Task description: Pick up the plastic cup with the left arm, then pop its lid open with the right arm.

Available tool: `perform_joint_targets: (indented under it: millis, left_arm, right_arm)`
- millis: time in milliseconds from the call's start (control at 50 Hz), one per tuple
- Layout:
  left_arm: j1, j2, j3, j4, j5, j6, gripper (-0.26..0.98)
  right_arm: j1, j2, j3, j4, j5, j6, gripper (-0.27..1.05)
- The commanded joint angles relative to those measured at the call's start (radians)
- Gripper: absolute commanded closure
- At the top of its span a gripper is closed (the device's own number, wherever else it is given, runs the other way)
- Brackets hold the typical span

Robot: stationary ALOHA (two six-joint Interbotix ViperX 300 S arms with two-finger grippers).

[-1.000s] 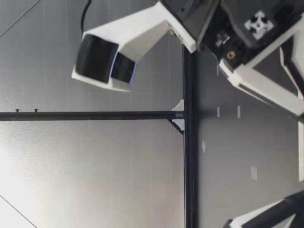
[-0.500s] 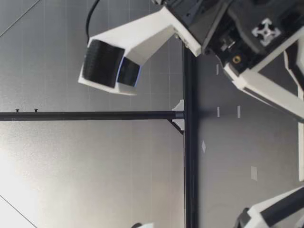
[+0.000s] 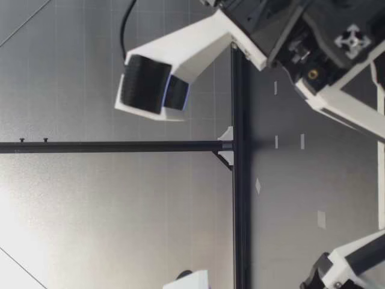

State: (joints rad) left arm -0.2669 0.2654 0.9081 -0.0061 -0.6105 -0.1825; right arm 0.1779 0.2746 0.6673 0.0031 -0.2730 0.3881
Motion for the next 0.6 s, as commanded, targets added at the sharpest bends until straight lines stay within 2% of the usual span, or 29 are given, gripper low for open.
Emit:
perform_joint_targets:
  millis: [0, 580]
  left_arm:
    - [-0.005, -0.015, -0.018, 0.000, -0.011, -0.002, 0.22]
    - [-0.005, -0.028, -0.066, -0.003, 0.080, -0.089, 0.22]
  right_arm:
    - [-0.003, -0.015, -0.012, 0.000, 0.008, 0.002, 0.85]
    - [0.006, -0.003, -0.005, -0.002, 0.020, 0.025, 0.85]
